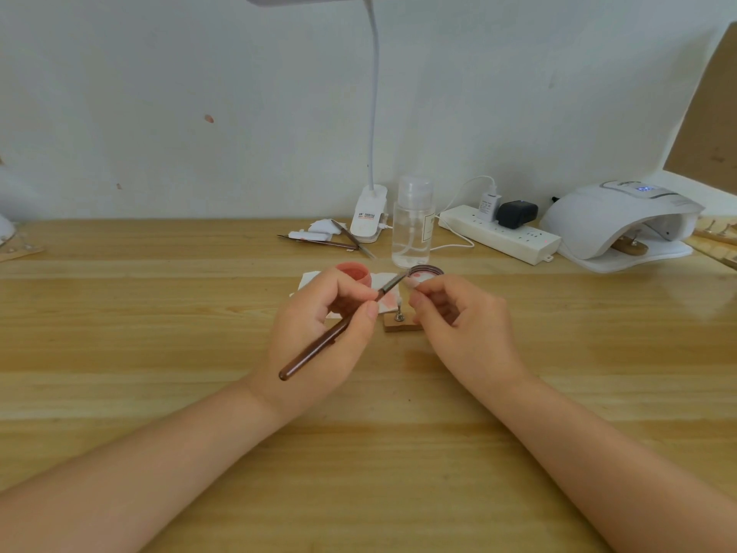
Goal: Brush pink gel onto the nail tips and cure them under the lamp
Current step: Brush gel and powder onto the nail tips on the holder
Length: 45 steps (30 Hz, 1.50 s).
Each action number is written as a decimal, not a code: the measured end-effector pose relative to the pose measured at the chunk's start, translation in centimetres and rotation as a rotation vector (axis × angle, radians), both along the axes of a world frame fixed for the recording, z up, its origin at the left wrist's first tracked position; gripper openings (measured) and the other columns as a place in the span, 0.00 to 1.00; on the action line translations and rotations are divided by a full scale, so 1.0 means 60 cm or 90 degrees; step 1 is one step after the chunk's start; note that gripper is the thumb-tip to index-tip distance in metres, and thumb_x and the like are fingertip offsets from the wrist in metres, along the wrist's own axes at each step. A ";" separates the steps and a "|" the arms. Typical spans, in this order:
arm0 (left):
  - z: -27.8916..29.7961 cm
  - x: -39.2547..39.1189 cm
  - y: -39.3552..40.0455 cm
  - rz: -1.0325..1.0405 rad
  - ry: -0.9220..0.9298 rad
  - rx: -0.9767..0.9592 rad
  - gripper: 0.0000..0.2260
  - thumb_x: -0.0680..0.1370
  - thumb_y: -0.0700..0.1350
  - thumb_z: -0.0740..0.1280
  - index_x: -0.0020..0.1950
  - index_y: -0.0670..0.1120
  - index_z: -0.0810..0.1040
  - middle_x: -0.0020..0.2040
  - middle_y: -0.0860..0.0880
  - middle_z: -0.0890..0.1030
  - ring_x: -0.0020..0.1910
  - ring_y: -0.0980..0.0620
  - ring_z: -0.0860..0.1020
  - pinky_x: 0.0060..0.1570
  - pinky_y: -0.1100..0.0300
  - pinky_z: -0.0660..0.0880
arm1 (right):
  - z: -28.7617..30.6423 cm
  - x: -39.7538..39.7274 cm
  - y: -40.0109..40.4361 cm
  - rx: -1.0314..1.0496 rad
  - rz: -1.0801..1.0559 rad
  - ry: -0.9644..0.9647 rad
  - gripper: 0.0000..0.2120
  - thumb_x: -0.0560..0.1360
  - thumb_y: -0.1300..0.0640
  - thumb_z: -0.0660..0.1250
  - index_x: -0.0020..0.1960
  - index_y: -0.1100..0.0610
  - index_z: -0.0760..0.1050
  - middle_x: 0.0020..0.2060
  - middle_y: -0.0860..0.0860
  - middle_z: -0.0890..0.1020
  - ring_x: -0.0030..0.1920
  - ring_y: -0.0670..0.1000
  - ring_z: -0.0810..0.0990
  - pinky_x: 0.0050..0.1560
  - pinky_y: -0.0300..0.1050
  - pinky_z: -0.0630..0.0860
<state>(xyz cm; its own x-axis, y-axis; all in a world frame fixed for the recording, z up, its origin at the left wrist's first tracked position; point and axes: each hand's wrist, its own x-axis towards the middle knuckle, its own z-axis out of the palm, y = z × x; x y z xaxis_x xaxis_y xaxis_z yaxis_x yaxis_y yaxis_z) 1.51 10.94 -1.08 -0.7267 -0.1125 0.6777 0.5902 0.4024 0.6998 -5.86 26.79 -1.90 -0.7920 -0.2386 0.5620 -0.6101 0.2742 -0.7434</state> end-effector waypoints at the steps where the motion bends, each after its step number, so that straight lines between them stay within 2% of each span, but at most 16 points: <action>1: 0.000 0.000 0.002 -0.009 -0.010 -0.001 0.07 0.74 0.49 0.66 0.47 0.62 0.77 0.53 0.51 0.81 0.56 0.48 0.80 0.55 0.53 0.77 | 0.000 0.000 0.000 0.001 0.000 0.003 0.03 0.74 0.61 0.69 0.46 0.54 0.80 0.37 0.47 0.83 0.38 0.46 0.82 0.43 0.48 0.79; 2: 0.000 0.001 0.003 -0.009 -0.010 -0.014 0.07 0.74 0.49 0.66 0.47 0.62 0.77 0.53 0.51 0.81 0.57 0.47 0.80 0.55 0.52 0.77 | 0.001 0.001 0.000 0.004 0.002 0.005 0.04 0.75 0.61 0.69 0.46 0.54 0.80 0.37 0.47 0.83 0.38 0.46 0.82 0.43 0.47 0.79; 4: 0.001 0.002 0.002 -0.002 0.010 -0.058 0.06 0.74 0.48 0.66 0.47 0.60 0.77 0.49 0.54 0.82 0.54 0.54 0.80 0.53 0.62 0.75 | 0.002 0.001 0.001 0.003 0.006 0.001 0.04 0.75 0.61 0.69 0.46 0.53 0.80 0.37 0.47 0.83 0.38 0.45 0.82 0.43 0.48 0.79; 7: 0.000 0.004 -0.001 -0.007 0.045 -0.086 0.04 0.74 0.44 0.64 0.45 0.54 0.74 0.42 0.57 0.79 0.42 0.59 0.78 0.48 0.72 0.71 | 0.001 0.001 0.001 -0.010 0.010 -0.016 0.04 0.75 0.61 0.68 0.45 0.52 0.79 0.38 0.48 0.83 0.38 0.46 0.82 0.44 0.50 0.80; 10: 0.001 0.004 -0.003 0.004 0.051 -0.063 0.06 0.74 0.44 0.63 0.44 0.56 0.74 0.39 0.53 0.78 0.39 0.58 0.77 0.45 0.71 0.71 | 0.001 0.001 0.000 -0.006 0.010 -0.015 0.03 0.75 0.61 0.68 0.45 0.53 0.79 0.39 0.49 0.83 0.38 0.47 0.82 0.43 0.51 0.80; 12: 0.002 0.001 -0.002 0.013 0.030 -0.036 0.06 0.74 0.47 0.64 0.44 0.59 0.75 0.41 0.56 0.80 0.45 0.57 0.80 0.46 0.68 0.72 | 0.000 0.001 0.001 0.000 0.009 -0.012 0.03 0.75 0.61 0.69 0.46 0.54 0.79 0.38 0.48 0.83 0.38 0.47 0.82 0.43 0.50 0.80; 15: 0.001 0.002 0.003 0.009 -0.020 -0.019 0.05 0.74 0.49 0.65 0.45 0.61 0.77 0.46 0.54 0.82 0.54 0.54 0.80 0.51 0.63 0.74 | 0.001 0.001 0.001 0.008 0.008 -0.012 0.03 0.75 0.61 0.69 0.46 0.54 0.79 0.37 0.47 0.82 0.38 0.46 0.82 0.43 0.49 0.79; 17: 0.003 0.006 0.002 0.017 -0.001 -0.060 0.03 0.74 0.46 0.66 0.43 0.55 0.77 0.41 0.55 0.82 0.46 0.60 0.80 0.48 0.69 0.72 | 0.001 0.001 0.000 0.008 0.008 -0.013 0.04 0.75 0.61 0.69 0.45 0.52 0.79 0.37 0.46 0.83 0.38 0.46 0.82 0.43 0.49 0.79; 20: 0.014 0.012 0.002 0.011 0.009 -0.055 0.04 0.72 0.45 0.64 0.38 0.48 0.74 0.36 0.53 0.79 0.37 0.60 0.77 0.44 0.73 0.70 | 0.001 0.000 0.000 0.003 0.006 -0.027 0.04 0.75 0.60 0.68 0.45 0.51 0.78 0.38 0.47 0.83 0.38 0.46 0.82 0.43 0.49 0.80; 22: 0.030 0.008 0.002 0.023 -0.027 0.011 0.08 0.72 0.40 0.65 0.35 0.51 0.74 0.33 0.57 0.80 0.35 0.64 0.77 0.39 0.72 0.71 | 0.000 -0.001 -0.001 0.009 0.000 -0.032 0.03 0.75 0.59 0.68 0.46 0.53 0.79 0.38 0.47 0.83 0.38 0.45 0.81 0.44 0.47 0.80; 24: 0.055 -0.006 -0.001 0.074 -0.083 0.079 0.13 0.73 0.34 0.65 0.33 0.49 0.73 0.28 0.56 0.79 0.29 0.63 0.76 0.33 0.68 0.72 | -0.001 -0.002 -0.002 0.006 -0.008 -0.026 0.02 0.75 0.59 0.68 0.46 0.54 0.79 0.36 0.46 0.82 0.37 0.44 0.80 0.42 0.43 0.78; 28: 0.112 -0.051 -0.035 0.227 -0.265 0.071 0.08 0.73 0.38 0.65 0.34 0.45 0.73 0.22 0.54 0.76 0.20 0.60 0.72 0.22 0.67 0.70 | 0.000 -0.002 -0.004 0.001 -0.012 -0.018 0.03 0.74 0.60 0.69 0.43 0.54 0.78 0.33 0.45 0.80 0.36 0.44 0.77 0.37 0.35 0.75; 31: 0.132 -0.081 -0.056 0.255 -0.378 -0.003 0.08 0.72 0.40 0.65 0.33 0.44 0.72 0.20 0.54 0.75 0.18 0.59 0.70 0.21 0.68 0.68 | -0.002 -0.004 -0.005 0.013 -0.015 -0.012 0.02 0.74 0.60 0.69 0.43 0.55 0.78 0.33 0.46 0.80 0.35 0.44 0.77 0.35 0.33 0.74; 36: 0.139 -0.113 -0.059 0.252 -0.472 -0.064 0.08 0.72 0.41 0.65 0.32 0.44 0.74 0.20 0.53 0.75 0.17 0.58 0.70 0.21 0.68 0.67 | -0.004 -0.007 -0.007 0.010 -0.028 -0.007 0.02 0.74 0.60 0.69 0.42 0.55 0.79 0.31 0.45 0.79 0.33 0.43 0.76 0.34 0.32 0.72; 41: 0.130 -0.126 -0.056 0.241 -0.519 -0.111 0.07 0.72 0.40 0.64 0.33 0.43 0.75 0.21 0.51 0.77 0.17 0.59 0.71 0.19 0.69 0.67 | -0.005 -0.008 -0.008 0.012 -0.028 -0.006 0.02 0.75 0.60 0.69 0.43 0.56 0.79 0.32 0.47 0.80 0.32 0.45 0.76 0.36 0.38 0.75; 45: 0.124 -0.124 -0.061 0.213 -0.547 -0.075 0.06 0.70 0.37 0.63 0.33 0.43 0.74 0.21 0.50 0.76 0.17 0.57 0.70 0.19 0.68 0.65 | -0.002 -0.006 -0.007 0.015 -0.023 -0.011 0.02 0.75 0.60 0.69 0.44 0.58 0.79 0.33 0.49 0.80 0.34 0.47 0.77 0.38 0.42 0.76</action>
